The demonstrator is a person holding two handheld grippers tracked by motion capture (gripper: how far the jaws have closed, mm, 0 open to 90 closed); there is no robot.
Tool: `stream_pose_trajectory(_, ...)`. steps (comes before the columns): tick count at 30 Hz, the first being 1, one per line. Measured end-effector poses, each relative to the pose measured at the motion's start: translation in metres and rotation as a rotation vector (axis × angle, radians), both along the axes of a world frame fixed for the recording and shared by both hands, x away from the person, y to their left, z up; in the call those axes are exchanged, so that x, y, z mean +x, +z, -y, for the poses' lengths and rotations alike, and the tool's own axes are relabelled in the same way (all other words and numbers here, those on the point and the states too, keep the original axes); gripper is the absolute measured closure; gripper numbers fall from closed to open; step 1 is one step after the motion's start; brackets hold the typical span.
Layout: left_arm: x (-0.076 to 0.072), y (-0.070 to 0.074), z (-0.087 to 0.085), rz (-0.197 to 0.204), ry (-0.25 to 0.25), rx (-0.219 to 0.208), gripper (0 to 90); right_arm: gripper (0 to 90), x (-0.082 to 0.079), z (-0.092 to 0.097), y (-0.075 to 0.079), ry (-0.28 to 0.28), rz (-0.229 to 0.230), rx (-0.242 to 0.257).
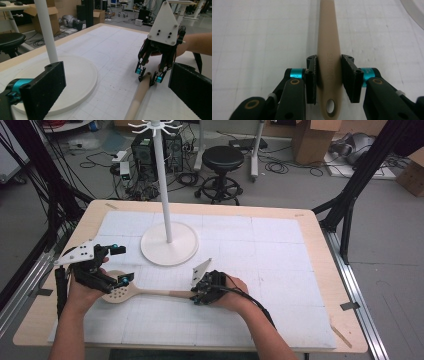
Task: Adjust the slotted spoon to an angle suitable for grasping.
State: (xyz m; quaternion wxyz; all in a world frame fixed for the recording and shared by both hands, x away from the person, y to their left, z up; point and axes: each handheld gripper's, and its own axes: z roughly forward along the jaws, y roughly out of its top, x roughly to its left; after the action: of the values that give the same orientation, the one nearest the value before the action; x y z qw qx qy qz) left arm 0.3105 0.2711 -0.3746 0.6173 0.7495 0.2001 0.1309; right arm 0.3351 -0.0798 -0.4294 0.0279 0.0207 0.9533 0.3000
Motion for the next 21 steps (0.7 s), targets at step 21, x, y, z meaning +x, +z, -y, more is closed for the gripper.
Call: stream_pose_trajectory(21, -0.001, 0.002, -0.002, 0.007, 0.001, -0.003, 1.8, 55.2, 0.017, 0.013, -0.002, -0.184, 0.035, 0.028)
